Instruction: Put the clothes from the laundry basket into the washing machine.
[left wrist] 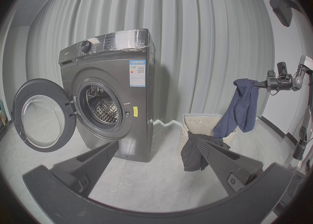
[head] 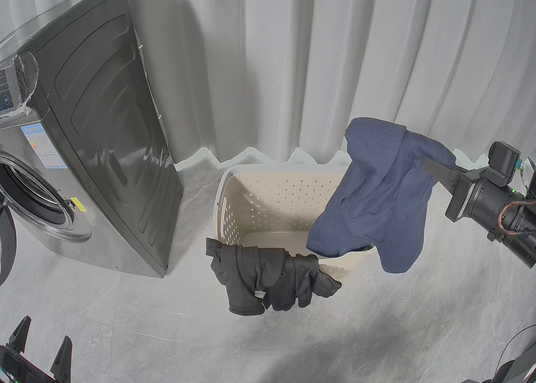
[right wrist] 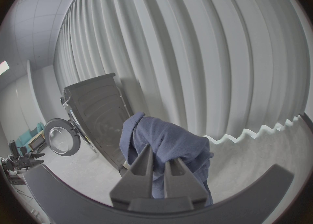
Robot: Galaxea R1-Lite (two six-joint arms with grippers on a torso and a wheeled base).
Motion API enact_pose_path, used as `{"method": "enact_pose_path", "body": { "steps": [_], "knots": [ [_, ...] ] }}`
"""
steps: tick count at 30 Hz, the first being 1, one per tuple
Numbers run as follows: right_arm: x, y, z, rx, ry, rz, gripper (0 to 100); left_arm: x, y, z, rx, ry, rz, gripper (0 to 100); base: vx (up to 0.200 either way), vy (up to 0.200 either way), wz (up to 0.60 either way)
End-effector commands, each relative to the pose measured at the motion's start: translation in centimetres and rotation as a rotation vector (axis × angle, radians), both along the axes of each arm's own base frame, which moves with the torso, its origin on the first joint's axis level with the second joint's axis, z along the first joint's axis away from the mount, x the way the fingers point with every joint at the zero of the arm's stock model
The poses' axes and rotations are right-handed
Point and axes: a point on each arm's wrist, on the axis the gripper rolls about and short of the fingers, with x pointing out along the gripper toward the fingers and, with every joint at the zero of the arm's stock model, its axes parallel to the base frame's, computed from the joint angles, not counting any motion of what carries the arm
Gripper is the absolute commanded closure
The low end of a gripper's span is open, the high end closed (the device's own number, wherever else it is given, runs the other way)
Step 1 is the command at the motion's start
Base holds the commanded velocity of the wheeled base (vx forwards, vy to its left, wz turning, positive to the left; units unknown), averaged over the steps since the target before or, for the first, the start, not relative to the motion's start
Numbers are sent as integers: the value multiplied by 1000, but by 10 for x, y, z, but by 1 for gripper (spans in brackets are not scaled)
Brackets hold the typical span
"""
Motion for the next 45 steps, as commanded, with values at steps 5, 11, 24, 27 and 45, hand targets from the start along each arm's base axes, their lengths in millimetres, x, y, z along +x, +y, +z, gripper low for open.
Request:
{"method": "enact_pose_path", "body": {
  "steps": [5, 11, 24, 27, 45],
  "knots": [
    [-14, -7, 17, 26, -50, -50, 100, 0, 0, -4, -1, -4, 0, 0, -200, 0, 0],
    [-14, -6, 17, 28, -51, -63, 100, 0, 0, -4, -1, -6, 0, 0, -200, 0, 0],
    [-17, -3, 15, 29, -54, -31, 100, 0, 0, -4, -1, -4, 0, 0, -15, 92, 0],
    [-17, -2, 15, 28, -52, -29, 100, 0, 0, -4, -3, -6, 0, 0, 0, 200, 0],
    [-20, 2, 21, 50, -81, 11, 100, 0, 0, -4, -3, -4, 0, 0, 0, 200, 0]
  ]
}}
